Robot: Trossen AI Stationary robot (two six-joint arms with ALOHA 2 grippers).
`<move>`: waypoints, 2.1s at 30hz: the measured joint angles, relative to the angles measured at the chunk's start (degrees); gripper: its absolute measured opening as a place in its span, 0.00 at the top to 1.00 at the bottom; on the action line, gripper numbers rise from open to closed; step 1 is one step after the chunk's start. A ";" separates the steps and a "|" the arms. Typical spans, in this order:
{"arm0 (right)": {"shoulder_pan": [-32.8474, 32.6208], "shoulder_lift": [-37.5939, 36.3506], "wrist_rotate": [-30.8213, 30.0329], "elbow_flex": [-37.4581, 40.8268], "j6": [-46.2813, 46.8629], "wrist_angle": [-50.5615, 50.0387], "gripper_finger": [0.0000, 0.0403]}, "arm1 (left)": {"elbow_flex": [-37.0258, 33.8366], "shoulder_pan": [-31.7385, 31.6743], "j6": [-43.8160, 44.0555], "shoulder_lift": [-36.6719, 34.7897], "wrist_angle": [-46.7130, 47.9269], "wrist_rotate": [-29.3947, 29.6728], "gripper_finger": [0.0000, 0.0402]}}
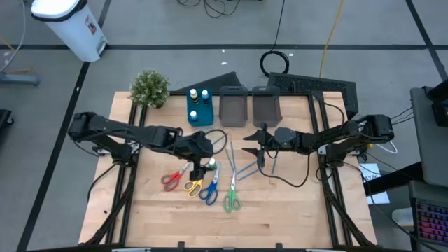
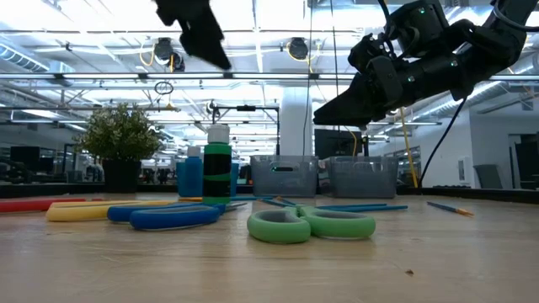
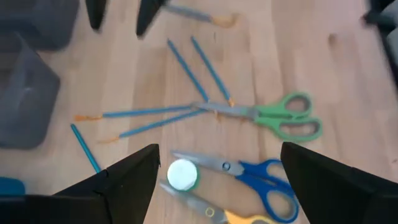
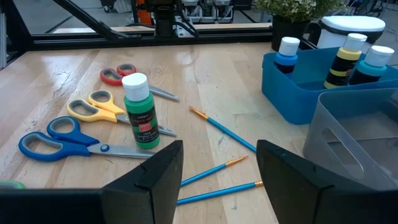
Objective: Pick & Place Paint Supplies
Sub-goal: Put the green paint into the blue bin
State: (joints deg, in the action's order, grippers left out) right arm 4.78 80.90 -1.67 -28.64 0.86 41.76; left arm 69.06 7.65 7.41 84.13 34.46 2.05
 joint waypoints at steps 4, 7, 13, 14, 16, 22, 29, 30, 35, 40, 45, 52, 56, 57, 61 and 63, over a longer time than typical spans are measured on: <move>0.00 0.00 0.00 0.00 0.00 -0.22 0.51 | 0.00 -0.12 -0.23 3.24 0.09 0.04 0.14; 0.02 0.00 0.00 0.00 0.00 -0.24 0.51 | 0.00 -0.12 -1.45 5.21 -0.11 0.59 0.15; 0.00 0.00 0.00 0.00 0.00 -0.29 0.51 | 0.00 -0.71 -1.70 7.93 0.36 4.75 0.18; 0.01 0.00 0.01 0.00 0.00 -0.35 0.51 | 0.00 -0.95 -1.70 8.30 0.49 4.86 0.18; 0.02 0.00 0.00 0.00 0.00 -0.37 0.51 | 0.00 -1.36 -1.46 8.66 0.62 4.53 0.19; 0.00 0.00 0.02 0.00 0.00 -0.37 0.51 | -0.07 -1.74 -1.09 8.94 0.89 3.97 0.22; 0.02 0.00 0.02 0.00 0.00 -0.38 0.51 | -0.07 -1.74 -1.13 10.94 1.01 3.95 0.26; 0.00 0.00 0.02 0.00 0.00 -0.33 0.51 | -0.07 -1.74 -1.13 10.95 1.39 3.87 0.26; 0.02 0.00 0.00 0.00 0.00 -0.29 0.51 | -0.11 -1.80 -1.13 11.70 2.60 3.89 0.27; 0.02 0.00 0.02 0.00 0.00 -0.37 0.51 | -0.09 -1.94 -1.23 12.44 2.88 4.02 0.27; 0.02 0.00 0.00 0.00 0.00 -0.37 0.51 | -0.09 -1.94 -1.32 12.82 2.51 3.97 0.27; 0.01 0.00 0.02 0.00 0.00 -0.33 0.51 | -0.09 -1.94 -1.89 12.81 2.66 4.00 0.27; 0.00 0.00 0.02 0.00 0.00 -0.35 0.51 | -0.09 -1.94 -2.63 12.81 2.67 4.02 0.27; 0.00 0.00 0.00 0.00 0.02 -0.35 0.51 | -0.09 -1.94 -2.67 12.81 2.73 4.02 0.27; 0.00 0.00 0.00 0.00 0.02 -0.37 0.51 | -0.09 -1.94 -3.25 12.81 2.70 4.02 0.27; 0.02 0.00 0.00 0.00 0.00 -0.37 0.51 | -0.09 -1.94 -3.25 12.81 2.70 4.02 0.27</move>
State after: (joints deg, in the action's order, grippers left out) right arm 4.80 80.90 -1.67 -28.64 0.86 41.39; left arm 68.97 5.72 4.16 96.95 37.17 6.06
